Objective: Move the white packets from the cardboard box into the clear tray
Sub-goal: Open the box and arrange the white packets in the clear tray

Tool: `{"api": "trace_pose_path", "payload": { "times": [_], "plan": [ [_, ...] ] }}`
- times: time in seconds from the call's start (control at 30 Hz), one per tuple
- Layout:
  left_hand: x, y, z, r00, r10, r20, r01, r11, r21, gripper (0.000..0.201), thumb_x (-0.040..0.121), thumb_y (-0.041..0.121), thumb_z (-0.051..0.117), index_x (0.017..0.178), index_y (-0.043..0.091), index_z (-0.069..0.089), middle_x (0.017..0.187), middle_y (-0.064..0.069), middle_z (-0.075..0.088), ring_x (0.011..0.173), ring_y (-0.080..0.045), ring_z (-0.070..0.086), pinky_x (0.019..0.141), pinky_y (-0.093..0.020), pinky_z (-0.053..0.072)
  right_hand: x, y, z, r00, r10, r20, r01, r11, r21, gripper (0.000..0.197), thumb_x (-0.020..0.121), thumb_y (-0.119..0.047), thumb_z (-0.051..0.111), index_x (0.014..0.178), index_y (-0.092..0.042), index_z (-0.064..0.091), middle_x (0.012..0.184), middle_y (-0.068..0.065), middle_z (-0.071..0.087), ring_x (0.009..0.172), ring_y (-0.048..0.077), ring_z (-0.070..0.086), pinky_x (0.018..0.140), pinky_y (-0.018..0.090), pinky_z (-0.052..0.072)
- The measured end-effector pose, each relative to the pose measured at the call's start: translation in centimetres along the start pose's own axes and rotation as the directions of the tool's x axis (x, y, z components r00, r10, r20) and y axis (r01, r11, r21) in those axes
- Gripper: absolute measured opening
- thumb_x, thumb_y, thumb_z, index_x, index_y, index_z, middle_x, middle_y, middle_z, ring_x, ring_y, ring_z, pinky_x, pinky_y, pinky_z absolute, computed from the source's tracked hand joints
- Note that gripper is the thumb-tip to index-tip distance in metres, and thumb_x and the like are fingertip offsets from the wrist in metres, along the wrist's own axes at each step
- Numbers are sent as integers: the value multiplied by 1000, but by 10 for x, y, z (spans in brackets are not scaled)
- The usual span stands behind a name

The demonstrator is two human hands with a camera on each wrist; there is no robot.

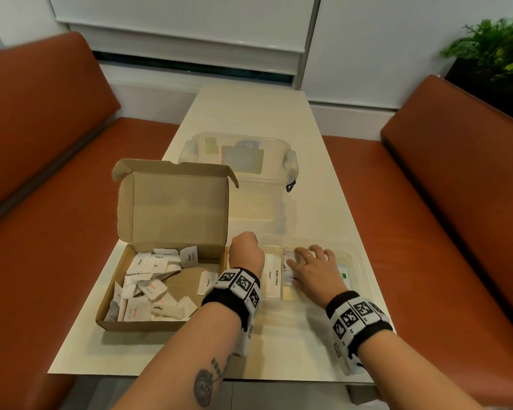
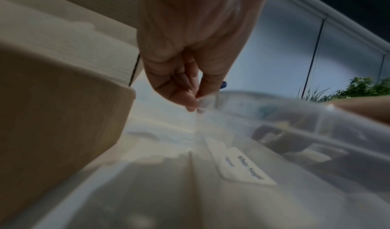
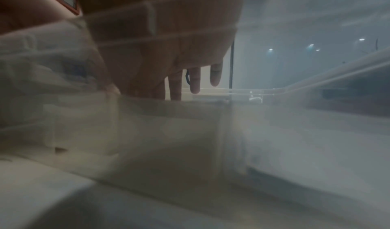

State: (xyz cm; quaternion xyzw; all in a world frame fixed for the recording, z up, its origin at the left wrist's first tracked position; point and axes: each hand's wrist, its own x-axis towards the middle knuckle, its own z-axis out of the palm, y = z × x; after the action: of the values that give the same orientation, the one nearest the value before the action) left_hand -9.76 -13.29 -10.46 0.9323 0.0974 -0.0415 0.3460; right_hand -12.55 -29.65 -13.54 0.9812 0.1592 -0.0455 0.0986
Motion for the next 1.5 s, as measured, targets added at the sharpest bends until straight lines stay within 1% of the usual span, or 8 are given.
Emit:
{"api": "trace_pose_path", "payload": {
  "times": [0.53,0.67,0.8,0.87,0.93,1.0,1.33,1.5],
  "plan": [
    [-1,0,1,1000,-16,2,16,1000,-22,23,88,-7,43,97,-1,63,104,-16,63,96,-29,60,80,-32,48,-3,-3,-3,995,-42,-91,42,999,-4,31,97,-32,43,123,-28,59,122,-3,52,108,24,41,89,36,28],
    [-2,0,0,1000,-21,-4,21,1000,2,33,88,-7,42,64,15,40,93,-11,55,83,-23,51,79,-33,49,-2,-2,-6,997,-33,-71,34,999,10,29,93,-34,48,120,-31,58,117,-3,52,105,23,40,86,36,27],
    [-3,0,-1,1000,-25,-9,25,1000,1,37,88,-7,42,62,18,32,90,-7,50,82,-21,48,79,-32,48,-5,0,-8,997,4,-74,-5,1000,-10,25,92,-35,50,114,-29,61,112,-4,54,102,21,40,84,35,26],
    [-3,1,0,1000,-26,10,26,1000,1,29,88,-7,42,68,14,45,94,-12,56,86,-25,54,79,-33,48,-7,-1,-8,998,16,-58,-17,1000,-17,25,93,-36,49,114,-29,62,111,-4,54,102,21,40,83,35,26],
    [-4,1,0,1000,-23,16,23,1000,-5,21,88,-7,42,91,3,60,105,-15,61,96,-29,59,81,-34,48,-7,-3,-8,998,25,-50,-26,999,-22,25,93,-36,49,114,-29,62,111,-4,54,102,21,40,84,35,27],
    [-4,2,0,999,-26,22,26,1000,-2,26,88,-7,42,104,-1,62,110,-17,62,100,-31,60,83,-35,49,-7,-5,-10,998,43,-55,-43,999,3,28,93,-38,49,117,-30,60,114,-4,53,104,21,40,85,35,27],
    [-8,4,-6,999,-39,34,41,998,-38,23,91,0,46,109,2,61,115,-15,62,105,-30,59,82,-33,48,-9,-23,-39,970,152,-192,-107,968,228,37,93,-47,47,128,-38,54,121,-10,54,112,14,44,90,30,25],
    [-8,-5,-23,999,-53,-6,52,990,-135,35,91,34,60,108,3,63,108,-13,65,102,-29,61,78,-34,48,-9,-44,-58,952,172,-251,-54,907,418,29,92,-35,56,119,-27,65,114,-2,61,107,19,53,89,32,31]
  ]
}}
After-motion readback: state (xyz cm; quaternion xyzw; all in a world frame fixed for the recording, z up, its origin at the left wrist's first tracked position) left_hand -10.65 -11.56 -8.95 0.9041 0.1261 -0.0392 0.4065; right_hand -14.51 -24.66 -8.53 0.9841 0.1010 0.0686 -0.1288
